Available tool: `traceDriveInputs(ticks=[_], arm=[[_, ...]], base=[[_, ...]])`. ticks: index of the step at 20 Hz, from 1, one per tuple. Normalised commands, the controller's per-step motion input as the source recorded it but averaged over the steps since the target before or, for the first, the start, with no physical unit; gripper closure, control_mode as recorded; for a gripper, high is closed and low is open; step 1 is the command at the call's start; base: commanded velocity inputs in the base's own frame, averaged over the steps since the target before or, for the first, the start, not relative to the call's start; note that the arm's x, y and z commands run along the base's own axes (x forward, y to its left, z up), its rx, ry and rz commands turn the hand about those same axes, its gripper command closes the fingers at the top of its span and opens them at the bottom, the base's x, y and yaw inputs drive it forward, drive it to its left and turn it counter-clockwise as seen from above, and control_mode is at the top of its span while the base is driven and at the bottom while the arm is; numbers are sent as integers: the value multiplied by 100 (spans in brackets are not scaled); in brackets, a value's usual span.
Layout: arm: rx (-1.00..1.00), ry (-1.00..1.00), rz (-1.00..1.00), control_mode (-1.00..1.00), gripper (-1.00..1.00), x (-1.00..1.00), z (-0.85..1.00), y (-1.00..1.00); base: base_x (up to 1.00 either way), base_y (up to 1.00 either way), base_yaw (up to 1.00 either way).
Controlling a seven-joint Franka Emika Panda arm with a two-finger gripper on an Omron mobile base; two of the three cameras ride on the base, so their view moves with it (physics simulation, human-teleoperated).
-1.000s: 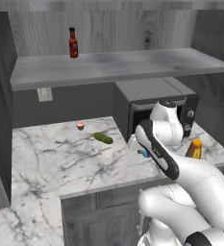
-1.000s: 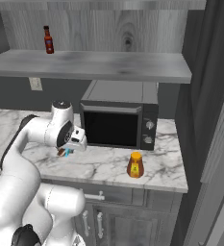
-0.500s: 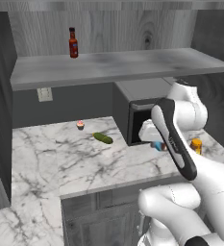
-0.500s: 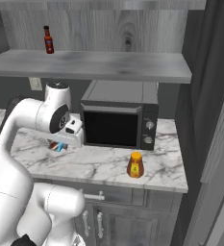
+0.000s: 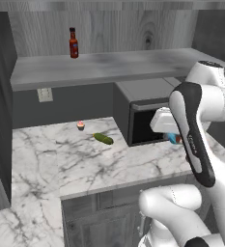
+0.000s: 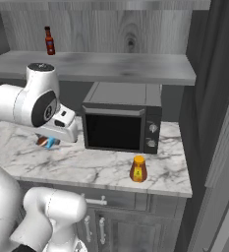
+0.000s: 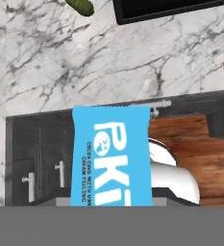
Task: Pick the honey bottle and bar from the counter and place them in the cabinets closest to them.
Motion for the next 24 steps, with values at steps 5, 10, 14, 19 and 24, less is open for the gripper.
traceDriveInputs(ticks=[5,10,14,19,24], arm=[[0,-16,0,-100,100,-35,59,0],[-1,-19,-1,-100,100,-13,68,0],[-4,-23,0,-100,100,-2,51,-2],[-3,-16,-3,-100,100,20,40,-2],[-6,-18,0,-100,100,29,28,0]], base=[[0,0,0],[0,0,0],[0,0,0],[0,0,0],[0,0,0]])
